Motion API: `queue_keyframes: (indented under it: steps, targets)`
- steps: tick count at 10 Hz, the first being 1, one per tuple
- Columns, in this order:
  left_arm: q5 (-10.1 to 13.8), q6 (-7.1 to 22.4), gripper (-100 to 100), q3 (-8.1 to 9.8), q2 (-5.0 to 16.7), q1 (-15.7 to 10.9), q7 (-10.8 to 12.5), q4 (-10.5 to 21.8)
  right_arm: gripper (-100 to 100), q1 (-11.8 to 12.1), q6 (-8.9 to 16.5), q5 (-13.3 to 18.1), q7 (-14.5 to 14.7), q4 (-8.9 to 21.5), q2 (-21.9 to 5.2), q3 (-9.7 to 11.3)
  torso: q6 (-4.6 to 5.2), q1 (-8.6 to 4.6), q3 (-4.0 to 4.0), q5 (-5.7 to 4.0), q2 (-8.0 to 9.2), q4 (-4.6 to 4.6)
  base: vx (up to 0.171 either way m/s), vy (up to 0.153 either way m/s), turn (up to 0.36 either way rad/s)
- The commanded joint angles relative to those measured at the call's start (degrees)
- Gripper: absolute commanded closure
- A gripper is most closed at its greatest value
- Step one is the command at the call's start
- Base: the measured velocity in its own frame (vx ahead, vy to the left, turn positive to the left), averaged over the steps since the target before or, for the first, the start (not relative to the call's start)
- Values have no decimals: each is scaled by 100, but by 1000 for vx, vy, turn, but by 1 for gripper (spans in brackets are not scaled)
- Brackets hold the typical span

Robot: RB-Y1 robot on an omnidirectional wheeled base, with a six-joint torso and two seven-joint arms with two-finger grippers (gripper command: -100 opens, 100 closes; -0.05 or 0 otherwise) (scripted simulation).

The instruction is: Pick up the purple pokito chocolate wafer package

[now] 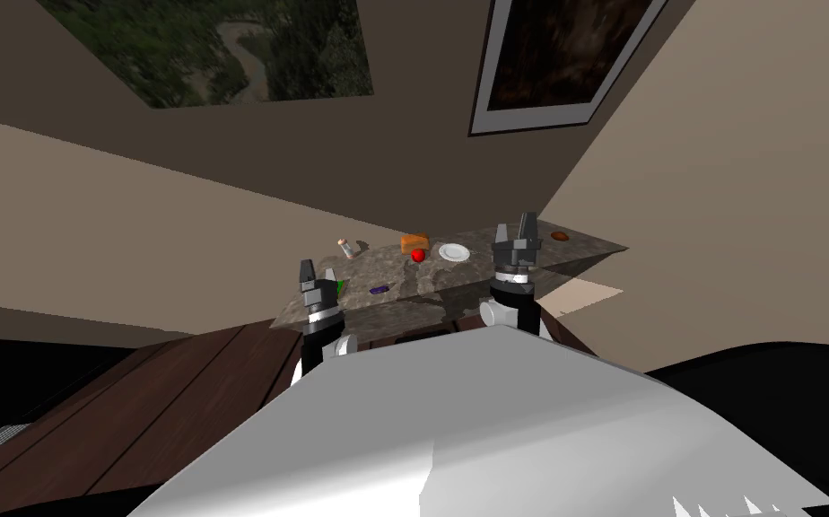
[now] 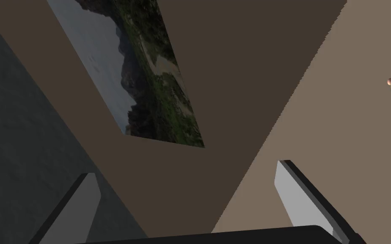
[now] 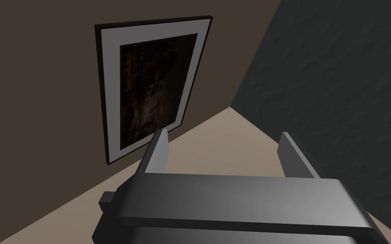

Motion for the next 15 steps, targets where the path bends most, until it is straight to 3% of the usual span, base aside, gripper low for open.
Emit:
queue_keyframes:
  steps: [1, 4, 7, 12, 15]
  targets:
    - [0, 96, -100, -4, 191, -56, 16, 75, 0, 0, 0, 0, 0, 0, 0, 0, 0, 0, 0, 0, 0, 0, -29, 16, 6]
    - [5, 478, -100, -20, 599, -286, 79, 372, 0, -1, 0, 0, 0, 0, 0, 0, 0, 23, 14, 5, 25, 5, -77, 51, 4]
    - [19, 1000, -100, -40, 933, -680, 179, 863, 0, -2, 0, 0, 0, 0, -1, 0, 0, 35, 30, 8, 53, 11, -143, 84, 6]
    - [36, 1622, -100, -53, 1105, -1028, 262, 1282, 0, -1, 0, 0, 0, 0, 0, 0, 1, 19, 20, 4, 34, 8, -90, 45, 2]
    - [60, 2154, -100, -64, 1241, -1438, 353, 1722, 0, -1, 0, 0, 0, 1, 0, 0, 0, 19, 19, 5, 31, 8, -89, 52, 3]
